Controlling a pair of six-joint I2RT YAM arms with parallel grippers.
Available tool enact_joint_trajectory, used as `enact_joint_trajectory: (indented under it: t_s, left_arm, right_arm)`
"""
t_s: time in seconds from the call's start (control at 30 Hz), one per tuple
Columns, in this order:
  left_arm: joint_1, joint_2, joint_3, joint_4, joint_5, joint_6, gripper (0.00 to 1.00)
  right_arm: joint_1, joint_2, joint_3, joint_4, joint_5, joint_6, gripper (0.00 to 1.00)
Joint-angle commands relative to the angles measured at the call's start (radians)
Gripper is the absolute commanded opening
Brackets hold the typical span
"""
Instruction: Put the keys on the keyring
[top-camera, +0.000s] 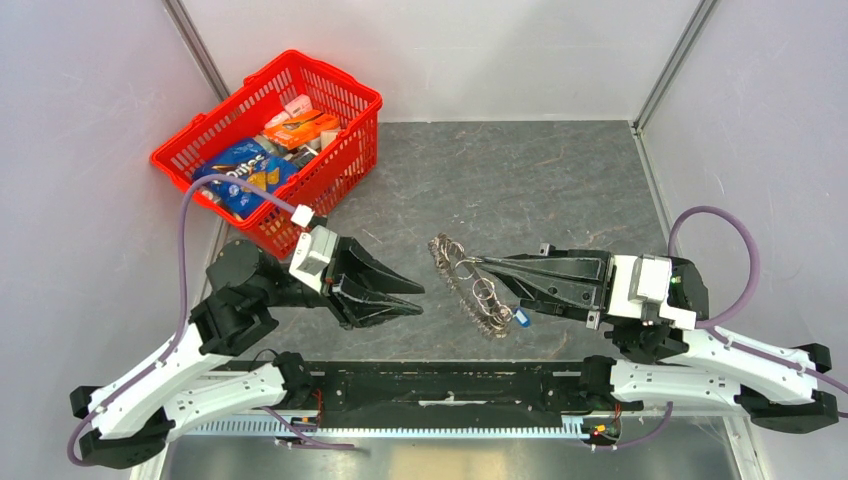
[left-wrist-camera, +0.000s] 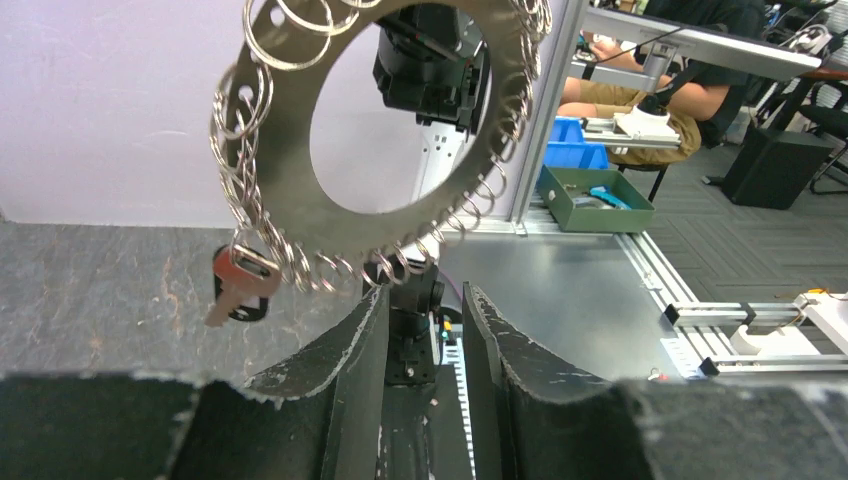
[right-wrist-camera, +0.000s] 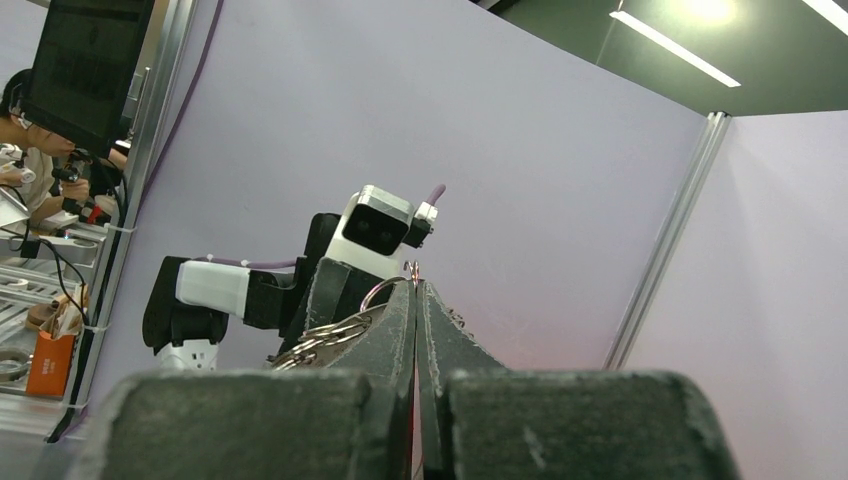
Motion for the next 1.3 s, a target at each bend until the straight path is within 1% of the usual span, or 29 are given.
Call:
enact_joint_trajectory:
  t_s: [0.0,0.17,0.4,0.87,1.27]
  left_arm:
    - [0.0,0.024,0.023,0.155,0.034,-0.08,0.39]
    - [0.001,0.06,0.032,0.287,0.065,-0.13,0.39]
    - [0.001,0.099,0.042,0.422,0.073,-0.205,0.39]
    - [0.001,0.127,0.075,0.465,0.039,-0.192,0.4]
    - [0.001,0.159,0.115,0.482,0.053,-0.193,0.4]
  right_arm:
    - [0.002,0.003,0.041,0.038,0.004,-0.019,0.0]
    - [0.002,0.011,0.024,0.046,0.02,-0.013,0.0]
    - [0.002,0.014,0.003,0.042,0.039,-0.014,0.0]
    - [0.002,0.025,-0.01,0.03,0.031,-0.004,0.0]
    - [0.001,0.028,-0.011,0.024,0.023,0.003,0.0]
